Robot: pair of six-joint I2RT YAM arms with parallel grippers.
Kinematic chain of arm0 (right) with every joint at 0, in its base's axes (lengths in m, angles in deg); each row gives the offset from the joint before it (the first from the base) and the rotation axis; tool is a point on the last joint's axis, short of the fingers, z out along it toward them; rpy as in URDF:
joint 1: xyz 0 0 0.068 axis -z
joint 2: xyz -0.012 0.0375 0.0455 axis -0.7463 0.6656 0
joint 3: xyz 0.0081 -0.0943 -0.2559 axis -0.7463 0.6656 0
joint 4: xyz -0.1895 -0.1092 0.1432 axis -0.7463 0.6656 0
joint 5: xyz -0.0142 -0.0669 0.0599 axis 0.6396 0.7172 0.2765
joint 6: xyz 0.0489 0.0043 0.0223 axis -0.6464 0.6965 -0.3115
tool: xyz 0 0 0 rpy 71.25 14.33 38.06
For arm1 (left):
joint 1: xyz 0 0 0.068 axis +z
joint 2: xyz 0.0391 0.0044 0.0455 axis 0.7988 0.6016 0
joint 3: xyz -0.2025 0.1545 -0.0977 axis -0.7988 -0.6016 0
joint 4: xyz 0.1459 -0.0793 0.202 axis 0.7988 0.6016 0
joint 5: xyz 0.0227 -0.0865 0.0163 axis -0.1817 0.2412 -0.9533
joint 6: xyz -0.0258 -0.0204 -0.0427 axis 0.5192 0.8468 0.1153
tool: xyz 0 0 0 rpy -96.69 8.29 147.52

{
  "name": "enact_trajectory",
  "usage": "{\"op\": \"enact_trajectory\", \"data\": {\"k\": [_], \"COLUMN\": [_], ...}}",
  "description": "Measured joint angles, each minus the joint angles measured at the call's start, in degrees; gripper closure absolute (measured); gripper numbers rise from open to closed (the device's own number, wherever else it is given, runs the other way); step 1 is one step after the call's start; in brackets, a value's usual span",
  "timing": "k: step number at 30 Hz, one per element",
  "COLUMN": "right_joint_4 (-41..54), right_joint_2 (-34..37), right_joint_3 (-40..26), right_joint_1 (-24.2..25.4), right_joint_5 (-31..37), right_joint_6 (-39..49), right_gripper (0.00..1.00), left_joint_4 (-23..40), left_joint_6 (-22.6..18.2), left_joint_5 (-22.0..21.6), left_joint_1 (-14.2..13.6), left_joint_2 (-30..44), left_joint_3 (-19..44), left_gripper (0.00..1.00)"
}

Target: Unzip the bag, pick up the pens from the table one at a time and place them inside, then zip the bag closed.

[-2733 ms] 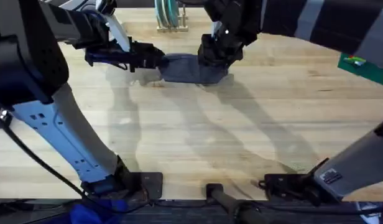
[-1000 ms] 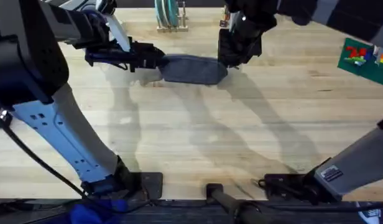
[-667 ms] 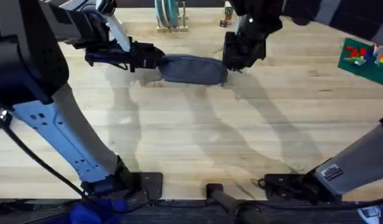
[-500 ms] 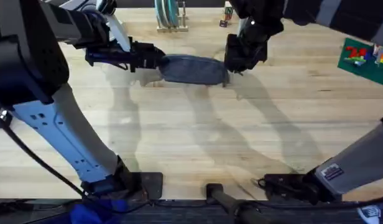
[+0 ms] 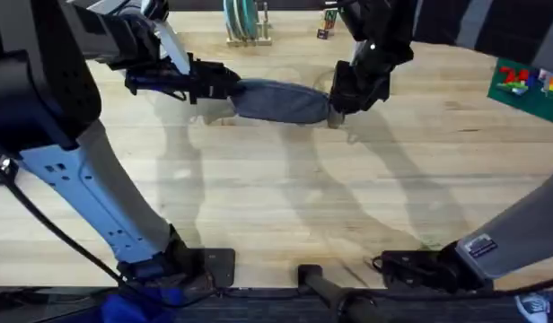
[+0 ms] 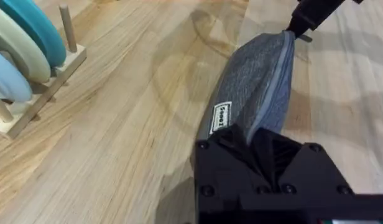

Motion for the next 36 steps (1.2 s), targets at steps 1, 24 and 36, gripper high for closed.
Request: {"op": "enact_trajectory", "data": {"k": [1, 24, 36], "right_joint_4": [-0.02, 3.56, 8.38], "right_joint_2": [0.00, -2.62, -4.28], "right_joint_3": [0.00, 1.22, -3.20], "right_joint_1": [0.08, 2.65, 2.65], "right_joint_5": [-0.07, 6.23, 6.40], "right_joint_6": [0.00, -0.20, 0.70], "right_gripper": [0.967, 0.005, 0.006], "left_joint_4": [0.00, -1.55, 0.12], "left_joint_6": [0.00, 0.33, 12.78], "left_joint_5": [0.00, -4.85, -7.00], "left_joint_1": [0.00, 0.66, 0.66], "left_joint_2": [0.00, 0.00, 0.00], "left_joint_3": [0.00, 0.00, 5.92], "left_gripper": [0.960, 0.007, 0.006]}}
